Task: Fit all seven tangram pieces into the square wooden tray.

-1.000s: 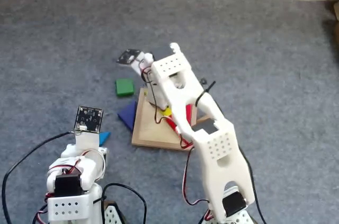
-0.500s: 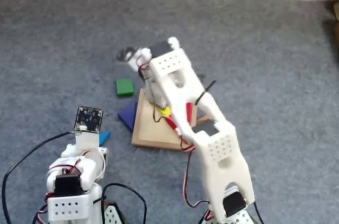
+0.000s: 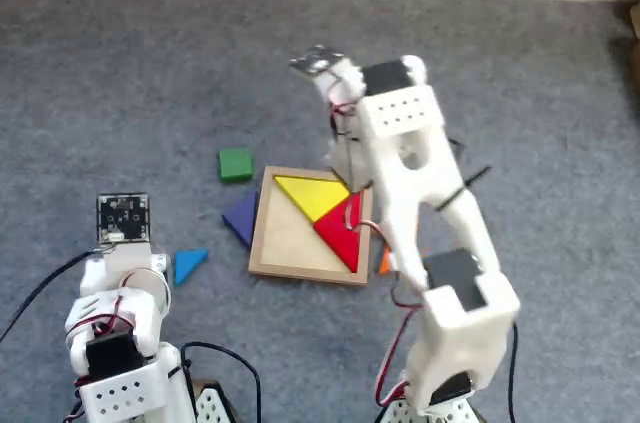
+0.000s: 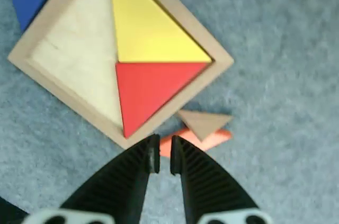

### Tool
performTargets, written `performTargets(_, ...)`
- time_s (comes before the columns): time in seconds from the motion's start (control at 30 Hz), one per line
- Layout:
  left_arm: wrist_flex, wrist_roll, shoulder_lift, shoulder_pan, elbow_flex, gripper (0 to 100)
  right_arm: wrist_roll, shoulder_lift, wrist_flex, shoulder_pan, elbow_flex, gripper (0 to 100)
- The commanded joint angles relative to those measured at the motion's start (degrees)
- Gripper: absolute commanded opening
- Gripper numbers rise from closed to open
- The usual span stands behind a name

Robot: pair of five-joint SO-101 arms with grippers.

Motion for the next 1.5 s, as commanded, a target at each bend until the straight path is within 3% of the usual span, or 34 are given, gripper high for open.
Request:
performTargets(0.0,-2.2,-5.4,0.0,0.9,-6.6,13,-0.5,-11.9,-5.4,4.0,10.6,4.5)
performTargets(0.23,5.6,-5.6,0.1,3.9,-17.3,13,-0.5,-32.0,-21.9,9.8,40.2,4.6)
performTargets(0.4,11.9,-9.8,0.2,5.3,-21.3,13,-0.5,-40.9,-29.7,12.7,54.5,4.8)
performTargets(0.57,14.2,-11.0,4.9,5.1,-22.2,23,-0.5,-43.3,-36.1,16.9,62.8,4.8)
performTargets(1.0,12.7,-22.0,52.7,5.1,-38.4,24,-0.5,-43.2,-50.4,26.8,77.1,4.8)
performTargets(1.47,-2.5,-22.4,76.4,11.1,-39.2,24,-0.5,-43.3,-60.5,27.6,87.4,4.9)
